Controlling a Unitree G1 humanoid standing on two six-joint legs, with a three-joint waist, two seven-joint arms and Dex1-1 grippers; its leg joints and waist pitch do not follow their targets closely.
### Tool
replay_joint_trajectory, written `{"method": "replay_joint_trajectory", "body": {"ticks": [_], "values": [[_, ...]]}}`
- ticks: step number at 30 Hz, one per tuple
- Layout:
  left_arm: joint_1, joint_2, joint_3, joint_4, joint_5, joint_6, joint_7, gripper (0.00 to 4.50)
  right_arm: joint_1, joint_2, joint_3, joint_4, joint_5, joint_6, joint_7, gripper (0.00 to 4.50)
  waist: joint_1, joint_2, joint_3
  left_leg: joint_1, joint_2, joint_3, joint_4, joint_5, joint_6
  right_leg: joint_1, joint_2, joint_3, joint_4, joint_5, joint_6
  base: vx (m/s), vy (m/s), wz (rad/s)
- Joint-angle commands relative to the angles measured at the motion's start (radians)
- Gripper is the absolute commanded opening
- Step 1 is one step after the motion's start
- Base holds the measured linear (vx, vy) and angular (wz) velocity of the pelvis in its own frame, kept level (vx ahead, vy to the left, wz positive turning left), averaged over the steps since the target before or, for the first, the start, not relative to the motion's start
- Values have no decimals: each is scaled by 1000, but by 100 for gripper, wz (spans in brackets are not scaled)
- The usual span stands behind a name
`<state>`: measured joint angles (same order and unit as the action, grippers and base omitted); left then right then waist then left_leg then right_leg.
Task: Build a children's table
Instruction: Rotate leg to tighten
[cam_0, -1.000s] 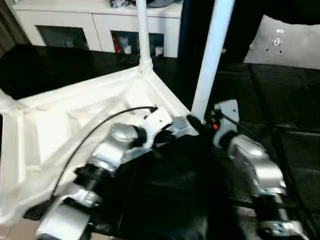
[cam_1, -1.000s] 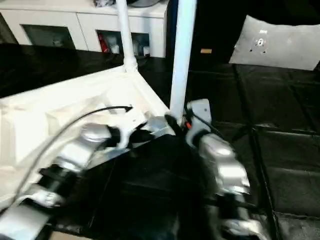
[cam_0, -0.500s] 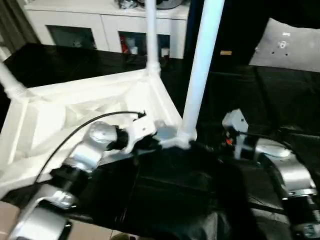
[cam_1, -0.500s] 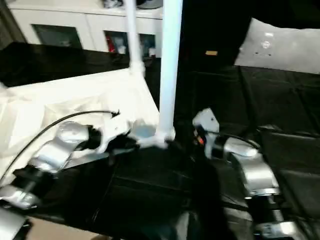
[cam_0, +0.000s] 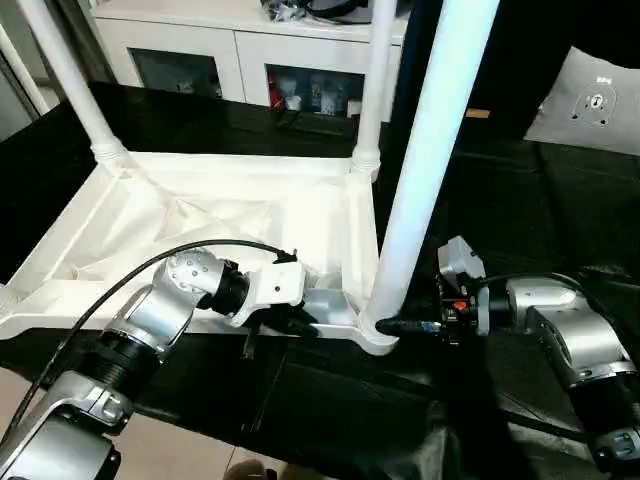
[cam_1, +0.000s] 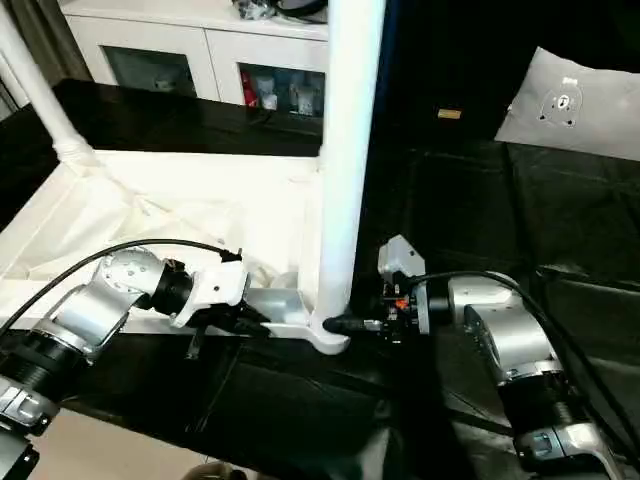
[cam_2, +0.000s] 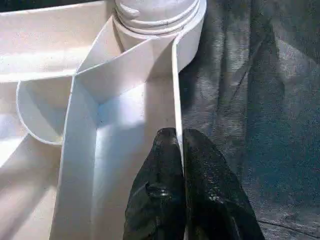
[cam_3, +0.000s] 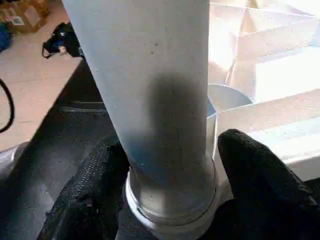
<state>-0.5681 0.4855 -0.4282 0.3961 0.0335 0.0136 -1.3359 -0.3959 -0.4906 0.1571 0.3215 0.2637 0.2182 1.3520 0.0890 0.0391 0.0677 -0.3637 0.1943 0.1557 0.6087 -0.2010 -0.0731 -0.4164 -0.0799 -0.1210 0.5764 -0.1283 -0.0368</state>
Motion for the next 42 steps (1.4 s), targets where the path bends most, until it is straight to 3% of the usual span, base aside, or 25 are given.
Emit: {"method": "replay_joint_trajectory", "body": {"ticks": [1,8,14,20,22,23,26,27,28,29,30,32,35,36,38,41,42], "values": [[-10,3,-18,-53,-8,-23,-43,0,-24,-2,7,10,9,8,19,273,-3,-7,-79,5,32,2,-69,-171,78,67,-66,49,-78,-437,-130,0,0,0],[-4,6,-20,-63,-13,-18,-52,0,-22,4,17,8,17,19,42,211,-3,-6,-81,2,32,1,-68,-149,83,66,-64,48,-74,-411,-128,0,0,0],[1,0,-12,-62,-16,7,-37,0,-1,16,19,-17,27,38,30,199,-5,-7,-79,4,31,1,-69,-162,79,66,-63,47,-78,-436,-121,0,0,0],[6,-62,37,-68,-26,129,92,0,21,126,-16,-57,-17,91,-238,198,-13,-8,-73,6,26,1,-71,-174,59,62,-63,43,-88,-497,-94,0,0,0],[5,-93,49,-65,-28,172,140,0,15,196,-38,-62,-34,115,-374,197,-24,-8,-71,6,21,-1,-71,-195,45,62,-62,37,-94,-544,-74,0,0,0],[0,-115,57,-60,-24,194,176,0,11,244,-55,-64,-39,131,-459,197,-46,-6,-65,6,15,-5,-70,-233,28,59,-60,27,-106,-600,-51,0,0,0],[-12,-163,71,-45,-12,242,256,0,2,335,-80,-66,-63,157,-624,196,-74,-5,-63,2,11,-12,-71,-275,24,65,-58,14,-117,-637,-13,0,0,0],[-19,-184,78,-38,-6,264,291,0,-1,372,-91,-68,-68,171,-686,196,-84,2,-62,13,9,-11,-69,-294,27,58,-60,11,-128,-647,-10,0,0,0],[-23,-200,83,-36,-4,285,316,0,-3,398,-97,-72,-75,180,-732,196,-92,0,-64,9,9,-14,-69,-293,28,65,-62,11,-127,-633,-12,0,0,0],[-29,-227,93,-32,2,321,362,0,-7,438,-103,-78,-90,187,-806,196,-107,5,-65,4,16,-20,-76,-295,30,69,-61,9,-122,-580,-32,0,0,0],[-39,-250,105,-21,9,340,409,0,-11,464,-110,-79,-101,196,-852,196,-112,10,-66,6,16,-21,-76,-302,30,69,-61,9,-122,-567,-38,0,0,0],[-57,-293,128,3,20,364,492,0,-21,506,-122,-70,-138,196,-954,196,-120,9,-66,13,14,-18,-74,-310,36,64,-60,10,-123,-549,-52,0,0,0],[-75,-351,152,29,34,370,581,0,-12,536,-111,-57,-173,106,-1013,196,-111,6,-71,8,16,-15,-76,-254,60,70,-64,19,-119,-466,-79,0,0,0],[-74,-352,149,26,35,370,576,0,-3,536,-108,-61,-172,88,-1002,231,-108,6,-72,7,17,-15,-77,-245,66,71,-65,22,-114,-446,-87,0,0,0],[-67,-343,140,19,37,345,553,0,25,522,-107,-79,-158,74,-965,268,-103,7,-76,1,21,-13,-78,-189,87,75,-64,31,-98,-349,-122,0,0,0],[-58,-323,134,9,40,319,533,0,38,506,-115,-105,-153,72,-947,288,-98,6,-77,-1,23,-12,-77,-160,102,78,-64,34,-90,-312,-148,0,0,0],[-54,-310,133,6,40,313,520,0,42,487,-118,-112,-149,65,-924,301,-93,14,-78,-1,24,-12,-77,-144,104,79,-66,36,-86,-292,-156,0,0,0]]}}
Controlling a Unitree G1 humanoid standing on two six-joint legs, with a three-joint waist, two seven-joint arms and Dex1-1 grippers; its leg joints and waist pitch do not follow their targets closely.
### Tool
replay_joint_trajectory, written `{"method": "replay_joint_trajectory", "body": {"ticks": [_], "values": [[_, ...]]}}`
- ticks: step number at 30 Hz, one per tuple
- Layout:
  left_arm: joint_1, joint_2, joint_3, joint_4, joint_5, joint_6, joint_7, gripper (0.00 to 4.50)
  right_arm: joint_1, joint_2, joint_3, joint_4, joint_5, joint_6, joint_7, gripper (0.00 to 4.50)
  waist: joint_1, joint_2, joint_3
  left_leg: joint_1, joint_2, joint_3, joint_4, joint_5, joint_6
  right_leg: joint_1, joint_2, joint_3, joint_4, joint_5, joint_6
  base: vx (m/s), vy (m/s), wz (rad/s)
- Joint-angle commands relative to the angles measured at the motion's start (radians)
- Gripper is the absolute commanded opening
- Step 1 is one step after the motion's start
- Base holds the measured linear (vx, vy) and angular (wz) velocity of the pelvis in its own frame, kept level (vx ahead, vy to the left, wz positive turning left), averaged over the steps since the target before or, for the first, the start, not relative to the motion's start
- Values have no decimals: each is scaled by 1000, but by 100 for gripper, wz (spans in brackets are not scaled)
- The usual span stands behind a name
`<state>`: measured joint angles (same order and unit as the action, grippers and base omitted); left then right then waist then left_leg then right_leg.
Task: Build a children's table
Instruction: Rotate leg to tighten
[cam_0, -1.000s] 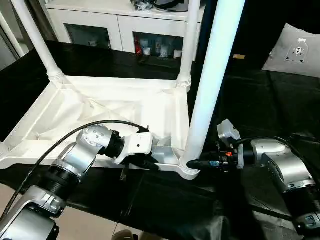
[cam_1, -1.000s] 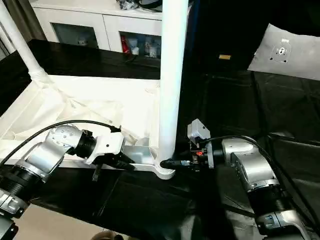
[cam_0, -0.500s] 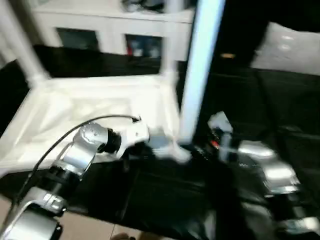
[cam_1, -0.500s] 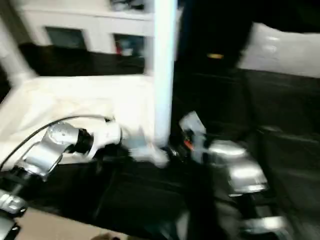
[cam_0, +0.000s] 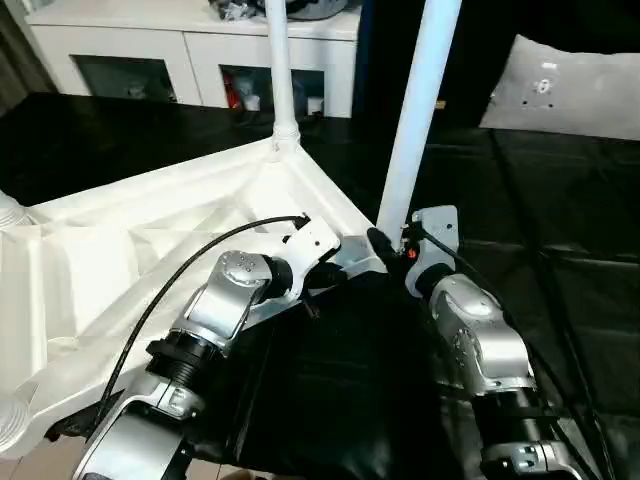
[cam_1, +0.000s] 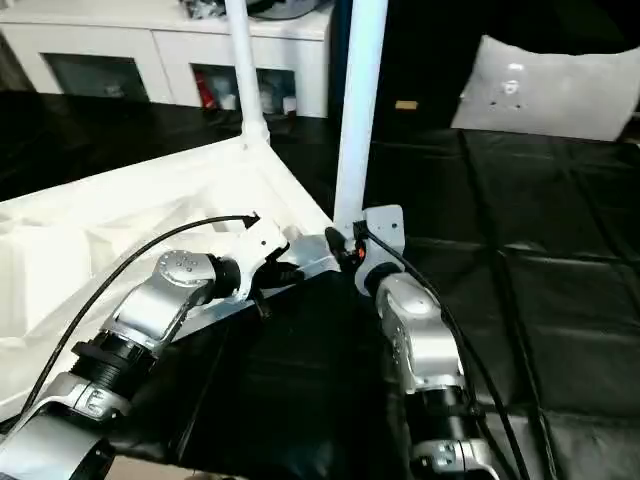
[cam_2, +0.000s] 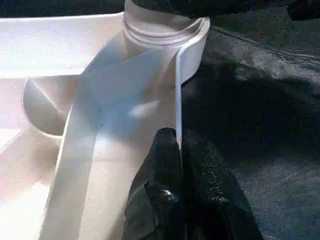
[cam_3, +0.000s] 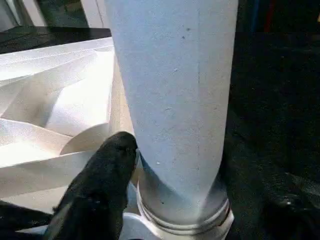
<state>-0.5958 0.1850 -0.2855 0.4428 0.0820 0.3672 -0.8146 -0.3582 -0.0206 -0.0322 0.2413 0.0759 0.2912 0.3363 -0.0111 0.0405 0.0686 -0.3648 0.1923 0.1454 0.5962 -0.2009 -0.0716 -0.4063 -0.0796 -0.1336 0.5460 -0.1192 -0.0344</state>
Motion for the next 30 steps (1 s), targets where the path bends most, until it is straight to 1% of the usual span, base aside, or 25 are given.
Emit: {"method": "replay_joint_trajectory", "body": {"ticks": [1,2,3,4,5,6,7,9,10,11,12,15,16,18,19,20,21,22,23,25,26,27,28,29,30], "values": [[-24,1,-13,-42,-9,-48,-10,0,8,2,70,-38,41,-15,110,309,8,9,-79,-1,26,-1,-64,-140,106,71,-66,49,-55,-288,-162,0,0,0],[-20,15,-15,-45,-11,-53,-24,0,13,-22,72,-40,35,-25,130,314,11,7,-80,-5,26,-1,-63,-126,112,75,-65,50,-48,-256,-174,0,0,0],[-10,46,-19,-49,-11,-76,-55,0,23,-73,74,-29,25,-60,174,322,13,8,-81,-4,27,-1,-62,-119,112,75,-67,51,-46,-246,-178,0,0,0],[-7,57,-20,-49,-10,-92,-67,0,26,-91,75,-22,24,-77,191,333,15,9,-80,-4,27,0,-61,-116,116,73,-66,52,-45,-241,-182,0,0,0],[-7,57,-20,-49,-10,-92,-67,0,26,-91,75,-22,24,-77,191,345,17,9,-79,-3,28,0,-61,-120,118,73,-67,51,-48,-251,-180,0,0,0],[1,83,-21,-52,-12,-105,-101,0,32,-128,63,-13,39,-105,237,345,18,11,-77,-4,27,1,-62,-130,116,72,-66,51,-49,-271,-177,0,0,0],[5,98,-25,-55,-13,-124,-123,0,35,-148,59,-16,51,-109,270,366,20,7,-74,-3,27,2,-63,-151,116,73,-67,49,-56,-309,-165,0,0,0],[12,122,-29,-60,-15,-143,-157,0,40,-185,52,-20,63,-116,324,377,23,6,-73,-1,29,2,-64,-160,115,70,-66,51,-57,-333,-155,0,0,0],[14,136,-32,-60,-17,-151,-176,0,42,-211,49,-19,67,-121,359,392,24,8,-73,1,31,1,-65,-163,112,69,-66,51,-56,-336,-157,0,0,0],[16,154,-37,-59,-25,-176,-210,0,42,-244,49,-16,76,-125,413,392,26,9,-72,3,31,0,-66,-175,111,68,-64,50,-57,-342,-159,0,0,0],[19,178,-43,-61,-35,-202,-252,0,41,-292,51,-11,87,-139,484,392,26,6,-69,3,33,1,-67,-181,110,66,-64,53,-57,-347,-158,0,0,0],[29,209,-53,-72,-57,-231,-322,0,35,-350,61,-3,104,-164,579,392,36,8,-70,5,32,3,-66,-188,111,66,-66,56,-55,-354,-161,0,0,0],[32,221,-59,-78,-62,-233,-348,0,32,-368,64,0,114,-162,616,392,37,7,-70,5,33,4,-66,-183,113,66,-66,57,-55,-351,-163,0,0,0],[33,249,-73,-74,-65,-262,-399,0,28,-410,79,-4,152,-152,727,392,46,10,-71,8,35,5,-66,-178,118,64,-64,58,-53,-331,-177,0,0,0],[33,257,-77,-72,-65,-273,-414,0,28,-424,86,-10,162,-145,762,392,50,7,-71,7,36,6,-66,-177,121,64,-63,58,-50,-320,-182,0,0,0],[32,265,-82,-68,-64,-286,-430,0,26,-436,94,-14,171,-134,797,392,52,8,-71,7,37,6,-65,-173,122,64,-64,58,-49,-315,-185,0,0,0],[31,273,-85,-66,-64,-295,-446,0,24,-448,103,-13,177,-132,827,376,55,7,-70,6,37,8,-65,-176,122,63,-63,59,-49,-321,-185,0,0,0],[27,283,-92,-59,-62,-309,-471,0,17,-463,116,-9,185,-123,870,376,58,6,-70,6,37,8,-65,-178,118,64,-64,58,-49,-337,-181,0,0,0],[25,291,-95,-56,-63,-319,-485,0,14,-472,125,-6,192,-120,895,366,58,0,-69,5,35,8,-65,-177,118,64,-63,58,-50,-346,-177,0,0,0],[19,300,-103,-51,-64,-333,-510,0,6,-481,139,-1,202,-111,935,348,64,2,-66,7,36,10,-65,-189,114,60,-64,58,-54,-398,-162,0,0,0],[17,305,-109,-55,-68,-340,-533,0,-1,-485,149,7,204,-103,958,348,64,-2,-65,7,35,10,-66,-193,112,59,-64,58,-57,-412,-157,0,0,0],[16,307,-112,-58,-70,-341,-543,0,-7,-485,154,15,203,-102,966,334,67,-1,-65,9,35,10,-66,-196,105,58,-65,58,-57,-436,-149,0,0,0],[15,308,-112,-59,-71,-342,-546,0,-8,-485,155,17,203,-102,969,324,67,-2,-63,9,35,10,-66,-198,103,57,-65,58,-60,-447,-145,0,0,0],[13,309,-119,-69,-77,-345,-567,0,-18,-481,166,28,205,-93,983,324,70,0,-63,13,36,10,-66,-201,98,54,-66,58,-62,-462,-140,0,0,0],[12,309,-119,-69,-77,-345,-568,0,-18,-481,166,29,205,-92,984,318,71,-2,-63,13,36,10,-67,-200,94,55,-66,59,-59,-453,-144,0,0,0]]}}
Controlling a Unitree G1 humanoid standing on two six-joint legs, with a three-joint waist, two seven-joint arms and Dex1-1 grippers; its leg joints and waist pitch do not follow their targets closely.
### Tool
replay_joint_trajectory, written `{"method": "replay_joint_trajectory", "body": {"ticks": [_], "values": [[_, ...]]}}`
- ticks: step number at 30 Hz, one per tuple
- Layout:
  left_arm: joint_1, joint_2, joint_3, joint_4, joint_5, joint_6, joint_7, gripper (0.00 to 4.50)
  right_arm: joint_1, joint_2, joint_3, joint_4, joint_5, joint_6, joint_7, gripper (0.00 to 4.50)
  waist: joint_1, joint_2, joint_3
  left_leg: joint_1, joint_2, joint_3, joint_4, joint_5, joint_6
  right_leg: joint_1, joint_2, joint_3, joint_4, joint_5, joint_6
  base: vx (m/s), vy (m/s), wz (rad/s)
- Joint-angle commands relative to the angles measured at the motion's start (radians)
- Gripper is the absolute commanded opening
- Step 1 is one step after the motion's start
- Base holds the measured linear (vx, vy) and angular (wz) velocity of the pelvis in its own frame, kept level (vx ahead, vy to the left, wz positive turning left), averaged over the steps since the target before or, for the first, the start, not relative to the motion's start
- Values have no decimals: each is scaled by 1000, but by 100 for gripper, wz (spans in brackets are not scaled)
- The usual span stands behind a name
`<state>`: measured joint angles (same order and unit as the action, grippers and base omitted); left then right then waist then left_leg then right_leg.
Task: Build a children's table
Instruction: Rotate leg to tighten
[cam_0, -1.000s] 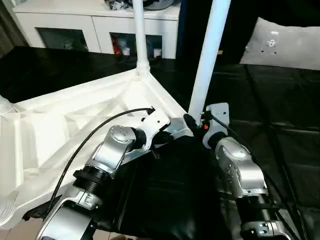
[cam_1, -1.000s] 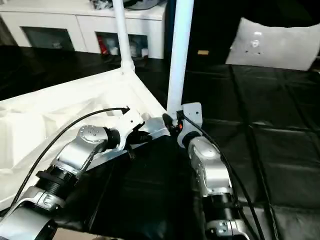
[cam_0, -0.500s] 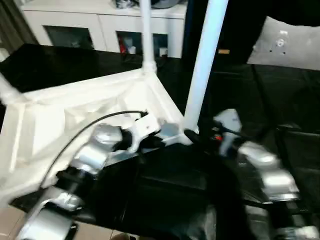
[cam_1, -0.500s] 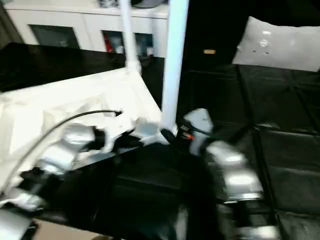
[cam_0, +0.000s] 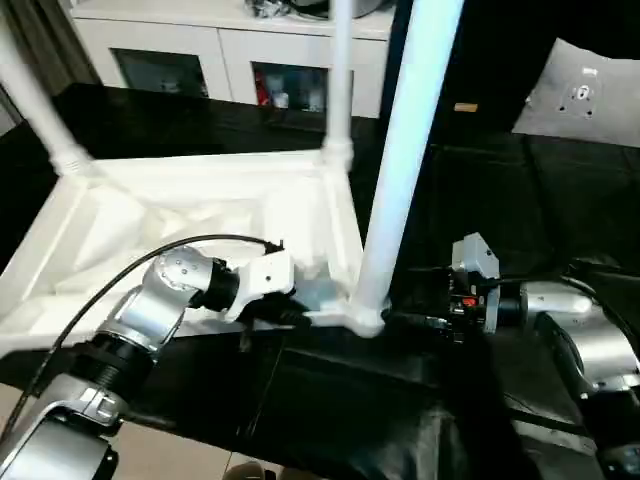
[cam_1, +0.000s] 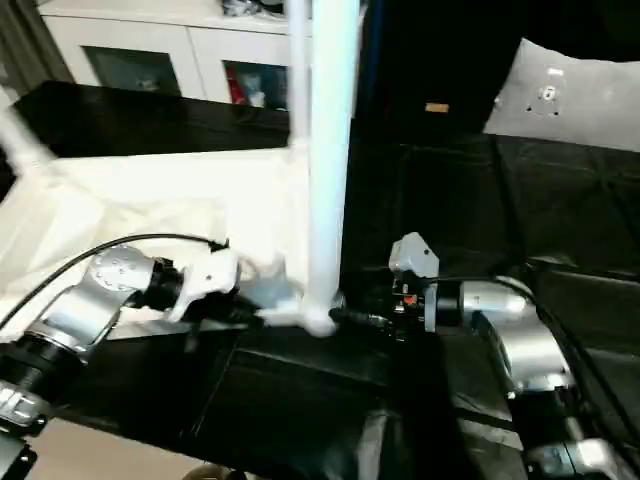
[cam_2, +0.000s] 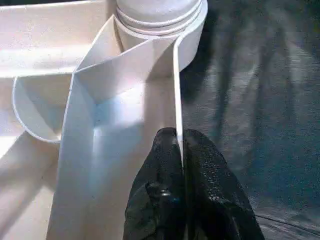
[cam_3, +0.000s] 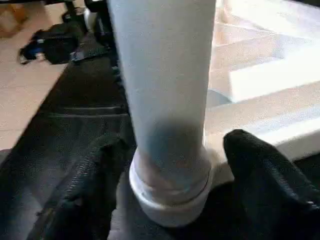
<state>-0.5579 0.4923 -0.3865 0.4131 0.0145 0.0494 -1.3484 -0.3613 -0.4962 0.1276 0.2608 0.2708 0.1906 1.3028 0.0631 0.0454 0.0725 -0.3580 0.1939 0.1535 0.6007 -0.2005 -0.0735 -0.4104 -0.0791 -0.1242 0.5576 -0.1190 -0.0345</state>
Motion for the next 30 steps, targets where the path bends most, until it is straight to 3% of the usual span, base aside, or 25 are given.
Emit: {"method": "replay_joint_trajectory", "body": {"ticks": [1,12,22,25,27,29,30], "values": [[-26,2,-22,-47,-15,-25,-46,0,-21,-3,13,14,12,15,28,306,-4,-6,-66,5,35,1,-73,-207,95,58,-65,50,-72,-454,-143,0,0,0],[-24,-1,-37,-69,-18,-19,-79,0,-38,5,46,38,31,55,88,206,-3,-13,-70,2,34,2,-72,-184,96,60,-66,50,-68,-440,-140,0,0,0],[-6,-14,-15,-83,-30,33,-41,0,-8,27,48,-5,56,100,68,193,-4,-12,-68,3,34,2,-74,-197,87,60,-66,48,-72,-481,-125,0,0,0],[-9,-69,15,-92,-23,126,75,0,21,107,39,-47,6,155,-145,193,-8,-13,-67,3,30,1,-74,-200,74,58,-65,47,-75,-506,-114,0,0,0],[-14,-100,26,-92,-18,162,133,0,27,156,29,-59,-15,173,-249,193,-17,-14,-61,7,23,-1,-74,-232,52,55,-66,38,-90,-588,-81,0,0,0],[-31,-185,54,-77,-12,235,267,0,25,273,-8,-68,-27,219,-453,193,-31,-11,-55,12,15,-2,-70,-263,30,48,-65,28,-103,-659,-49,0,0,0],[-37,-205,60,-71,-10,250,297,0,21,296,-13,-66,-35,226,-492,193,-45,-13,-57,13,9,-6,-66,-292,24,51,-64,15,-114,-702,-18,0,0,0]]}}
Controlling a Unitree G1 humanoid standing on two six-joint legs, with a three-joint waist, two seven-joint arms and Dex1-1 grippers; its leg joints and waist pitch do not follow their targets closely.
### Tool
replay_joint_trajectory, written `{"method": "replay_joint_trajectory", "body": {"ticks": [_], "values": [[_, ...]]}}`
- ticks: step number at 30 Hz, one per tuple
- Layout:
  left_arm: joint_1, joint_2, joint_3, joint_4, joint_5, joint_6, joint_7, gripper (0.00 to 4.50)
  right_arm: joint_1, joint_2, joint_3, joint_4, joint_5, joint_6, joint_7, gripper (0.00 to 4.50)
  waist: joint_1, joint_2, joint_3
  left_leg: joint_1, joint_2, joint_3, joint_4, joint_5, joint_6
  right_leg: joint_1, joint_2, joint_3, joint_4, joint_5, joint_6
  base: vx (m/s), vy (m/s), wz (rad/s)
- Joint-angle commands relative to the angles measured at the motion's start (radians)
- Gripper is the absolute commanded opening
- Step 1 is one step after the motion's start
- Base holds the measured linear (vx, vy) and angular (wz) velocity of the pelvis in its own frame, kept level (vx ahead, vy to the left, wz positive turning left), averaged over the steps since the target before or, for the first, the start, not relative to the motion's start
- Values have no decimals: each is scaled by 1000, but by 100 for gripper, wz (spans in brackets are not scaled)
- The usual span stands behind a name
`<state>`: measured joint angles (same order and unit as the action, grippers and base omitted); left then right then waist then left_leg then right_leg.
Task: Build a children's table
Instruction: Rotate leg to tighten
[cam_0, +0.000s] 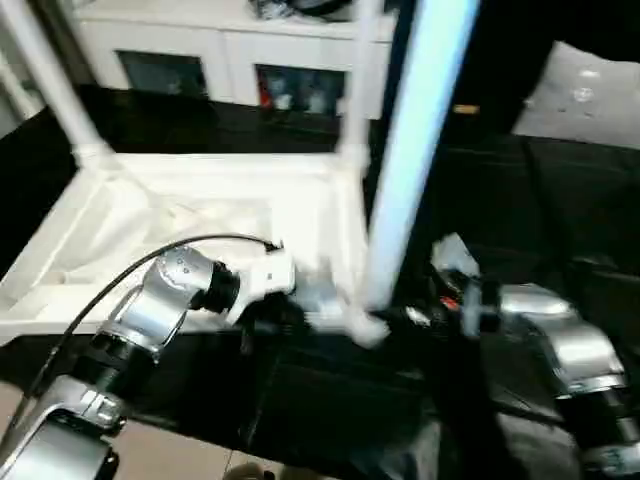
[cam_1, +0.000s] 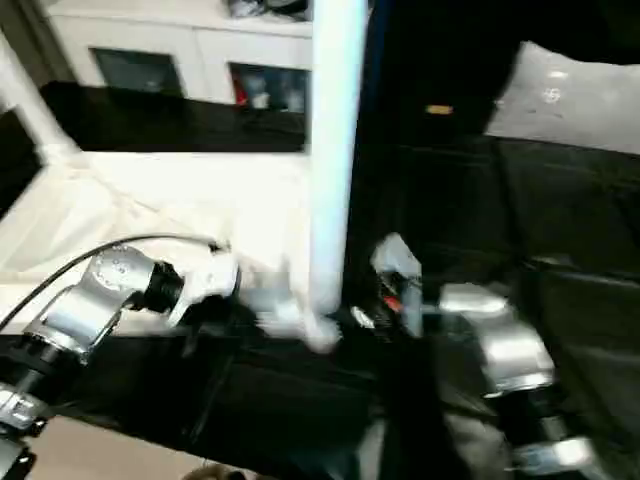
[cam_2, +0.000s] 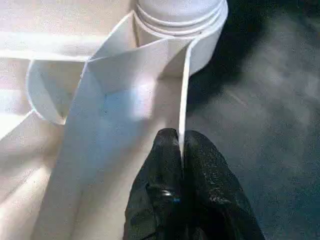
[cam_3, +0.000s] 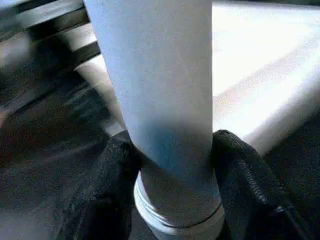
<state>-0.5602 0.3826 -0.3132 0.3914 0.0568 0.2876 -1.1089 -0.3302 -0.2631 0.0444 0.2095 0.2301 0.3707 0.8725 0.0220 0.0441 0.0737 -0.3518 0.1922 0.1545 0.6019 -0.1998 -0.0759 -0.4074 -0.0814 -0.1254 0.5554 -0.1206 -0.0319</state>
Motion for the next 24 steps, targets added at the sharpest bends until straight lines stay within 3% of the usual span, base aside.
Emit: {"method": "replay_joint_trajectory", "body": {"ticks": [1,2,3,4,5,6,8,9,10,14,15,17,20,23,24], "values": [[-39,-111,-9,-44,-50,24,82,0,-12,81,66,-14,-1,50,-93,193,-10,-11,-59,4,11,-8,-66,-296,27,51,-60,14,-113,-699,-10,0,0,0],[-56,-163,5,-20,-43,54,162,0,-26,139,50,2,-23,57,-199,193,-21,-6,-59,3,11,-12,-69,-311,35,53,-60,8,-120,-694,2,0,0,0],[-73,-208,18,5,-34,70,235,0,-38,191,31,19,-41,59,-296,193,-34,0,-57,10,14,-12,-68,-333,38,48,-60,2,-128,-685,-2,0,0,0],[-76,-217,21,9,-33,73,248,0,-40,200,28,22,-44,59,-313,192,-40,-1,-61,6,13,-16,-68,-339,42,55,-60,-3,-127,-674,-1,0,0,0],[-97,-268,39,39,-19,80,338,0,-59,252,7,53,-68,56,-422,192,-51,5,-62,7,17,-18,-69,-349,42,53,-62,-8,-128,-642,-12,0,0,0],[-106,-291,48,49,-9,84,378,0,-67,275,-3,66,-80,56,-472,192,-63,4,-64,-2,20,-24,-72,-362,43,64,-65,-18,-126,-616,-11,0,0,0],[-124,-332,60,67,4,86,434,0,-86,311,-20,96,-93,34,-536,192,-69,5,-68,0,22,-24,-74,-355,54,63,-69,-14,-126,-567,-22,0,0,0],[-132,-347,60,74,13,80,454,0,-91,318,-19,106,-106,5,-549,192,-70,8,-70,-2,22,-24,-73,-337,60,61,-72,-8,-120,-532,-44,0,0,0],[-137,-350,59,79,17,74,457,0,-94,317,-17,110,-114,-13,-553,227,-72,7,-70,-12,23,-24,-75,-316,70,67,-74,-4,-113,-500,-58,0,0,0],[-136,-323,44,77,31,65,423,0,-89,303,-68,119,-93,-33,-567,270,-61,3,-78,-19,22,-16,-71,-210,109,70,-77,15,-89,-383,-120,0,0,0],[-134,-312,41,78,33,62,413,0,-87,292,-77,121,-99,-40,-566,297,-58,4,-78,-21,23,-16,-70,-193,114,71,-77,16,-85,-366,-127,0,0,0],[-126,-282,32,78,39,46,391,0,-77,267,-94,118,-100,-59,-546,305,-54,3,-79,-23,24,-13,-69,-166,125,71,-75,19,-79,-340,-142,0,0,0],[-107,-237,26,75,44,23,348,0,-56,205,-90,104,-98,-108,-475,329,-44,7,-84,-25,26,-12,-64,-121,136,75,-75,23,-66,-282,-160,0,0,0],[-83,-192,12,60,42,-16,283,0,-38,150,-85,78,-78,-128,-383,359,-30,5,-85,-23,28,-10,-63,-88,152,76,-73,26,-58,-228,-183,0,0,0],[-79,-184,10,56,41,-21,271,0,-35,140,-85,73,-72,-129,-365,359,-29,4,-86,-27,27,-11,-62,-87,157,80,-73,26,-54,-228,-183,0,0,0]]}}
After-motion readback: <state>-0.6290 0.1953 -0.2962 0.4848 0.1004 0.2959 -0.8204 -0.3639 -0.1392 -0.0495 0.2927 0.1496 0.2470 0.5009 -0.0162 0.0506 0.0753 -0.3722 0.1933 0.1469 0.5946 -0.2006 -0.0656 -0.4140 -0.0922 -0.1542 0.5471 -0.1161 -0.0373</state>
